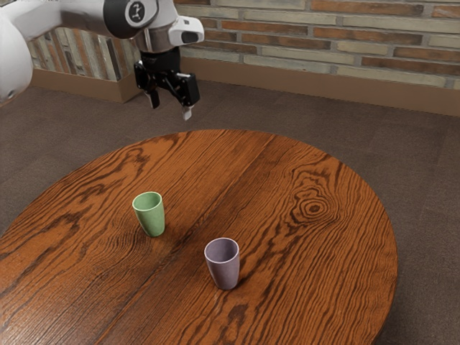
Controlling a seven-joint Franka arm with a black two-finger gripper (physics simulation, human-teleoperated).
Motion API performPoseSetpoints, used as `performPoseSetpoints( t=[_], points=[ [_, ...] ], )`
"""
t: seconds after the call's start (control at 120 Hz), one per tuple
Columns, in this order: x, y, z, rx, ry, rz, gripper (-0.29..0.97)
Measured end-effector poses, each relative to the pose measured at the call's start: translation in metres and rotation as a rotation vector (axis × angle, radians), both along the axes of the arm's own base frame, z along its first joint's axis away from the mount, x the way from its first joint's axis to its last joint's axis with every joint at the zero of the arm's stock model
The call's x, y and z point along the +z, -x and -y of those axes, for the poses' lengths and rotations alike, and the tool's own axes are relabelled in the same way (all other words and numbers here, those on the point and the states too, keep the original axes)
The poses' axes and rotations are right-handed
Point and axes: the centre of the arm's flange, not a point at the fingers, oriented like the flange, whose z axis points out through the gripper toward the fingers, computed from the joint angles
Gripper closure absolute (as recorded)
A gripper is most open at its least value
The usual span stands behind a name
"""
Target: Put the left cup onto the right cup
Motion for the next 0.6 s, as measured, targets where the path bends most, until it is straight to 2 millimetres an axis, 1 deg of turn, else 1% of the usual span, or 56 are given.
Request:
performPoseSetpoints(
  t=[0.142, 0.183, 0.242, 0.275, 0.317, 0.35, 0.425, 0.508, 0.6],
  points=[
    [-0.006, 0.000, 0.001, -0.014, -0.004, -0.014, 0.02],
    [-0.015, -0.001, 0.001, -0.018, -0.007, -0.032, 0.02],
    [-0.029, -0.003, -0.004, -0.013, -0.010, -0.058, 0.02],
    [-0.042, -0.005, -0.012, -0.001, -0.015, -0.082, 0.02],
    [-0.065, -0.009, -0.026, 0.022, -0.022, -0.122, 0.02],
    [-0.081, -0.014, -0.033, 0.032, -0.028, -0.144, 0.02],
    [-0.113, -0.023, -0.041, 0.037, -0.032, -0.173, 0.02],
    [-0.143, -0.032, -0.044, 0.031, -0.031, -0.182, 0.02],
    [-0.175, -0.037, -0.051, 0.031, -0.026, -0.179, 0.02]
  ],
)
